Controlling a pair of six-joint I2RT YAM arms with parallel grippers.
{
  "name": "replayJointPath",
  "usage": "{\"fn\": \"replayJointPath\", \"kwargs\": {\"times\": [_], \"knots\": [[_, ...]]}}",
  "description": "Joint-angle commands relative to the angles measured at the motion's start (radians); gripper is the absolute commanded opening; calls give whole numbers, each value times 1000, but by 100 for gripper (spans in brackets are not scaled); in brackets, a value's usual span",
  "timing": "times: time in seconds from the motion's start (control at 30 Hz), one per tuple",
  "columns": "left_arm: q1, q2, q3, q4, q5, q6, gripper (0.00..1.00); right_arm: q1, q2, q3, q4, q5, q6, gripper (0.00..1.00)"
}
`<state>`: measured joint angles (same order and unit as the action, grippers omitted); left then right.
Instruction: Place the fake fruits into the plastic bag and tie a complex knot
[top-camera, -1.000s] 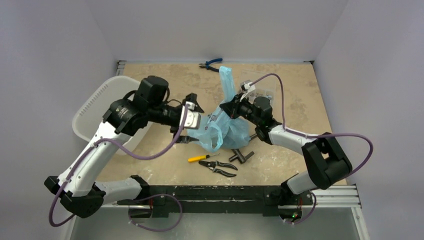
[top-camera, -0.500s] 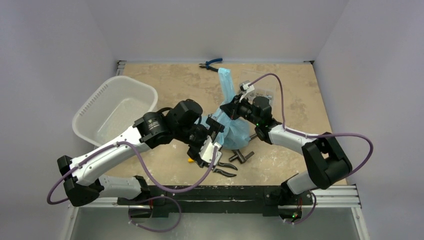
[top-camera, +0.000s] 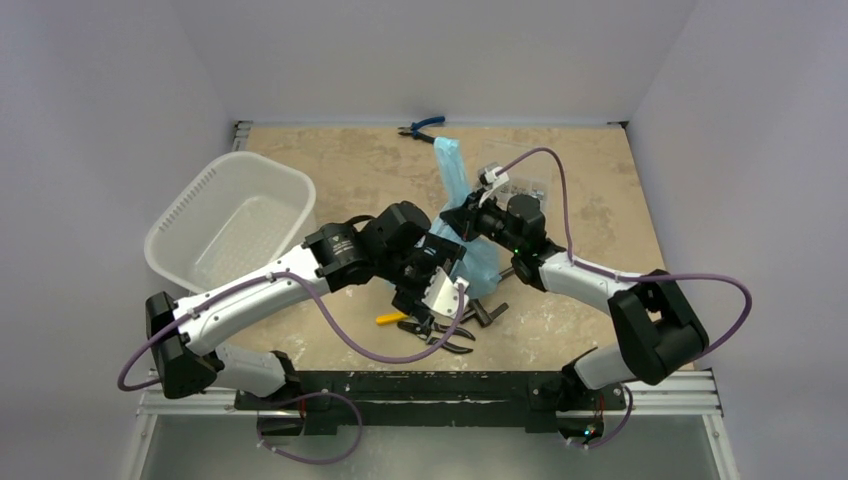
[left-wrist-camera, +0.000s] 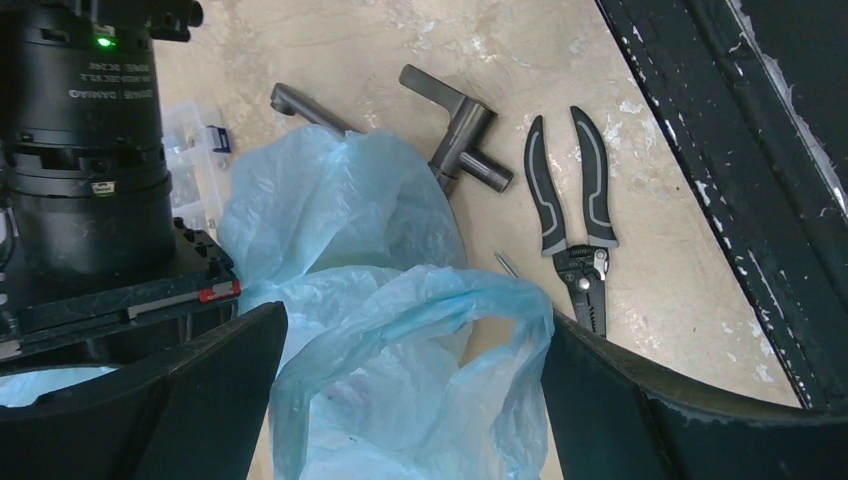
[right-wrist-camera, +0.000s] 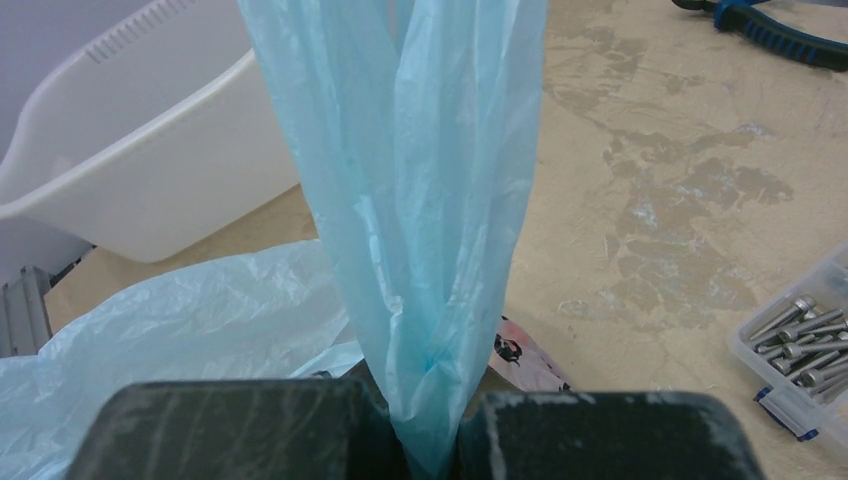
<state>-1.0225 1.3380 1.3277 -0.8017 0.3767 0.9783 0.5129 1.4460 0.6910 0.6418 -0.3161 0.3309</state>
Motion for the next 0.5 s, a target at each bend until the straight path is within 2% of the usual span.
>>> {"fn": "replayJointPath", "kwargs": {"times": [0.0, 0.07, 0.17, 0.33, 0.47], "knots": [[10, 14, 14, -66, 20, -3, 77, 6, -35, -14, -4, -12, -57, 0], [26, -4, 47, -112, 67, -33, 46, 7, -38, -14, -17, -3, -83, 0], [72, -43, 107, -100, 115, -134, 2, 10, -30, -1, -51, 26, -151, 0], [222, -120, 143, -19, 255, -221, 0, 11, 18, 65, -164, 138, -277, 0], [280, -224, 67, 74, 259, -199, 0, 12, 52, 113, -236, 220, -368, 0]]}}
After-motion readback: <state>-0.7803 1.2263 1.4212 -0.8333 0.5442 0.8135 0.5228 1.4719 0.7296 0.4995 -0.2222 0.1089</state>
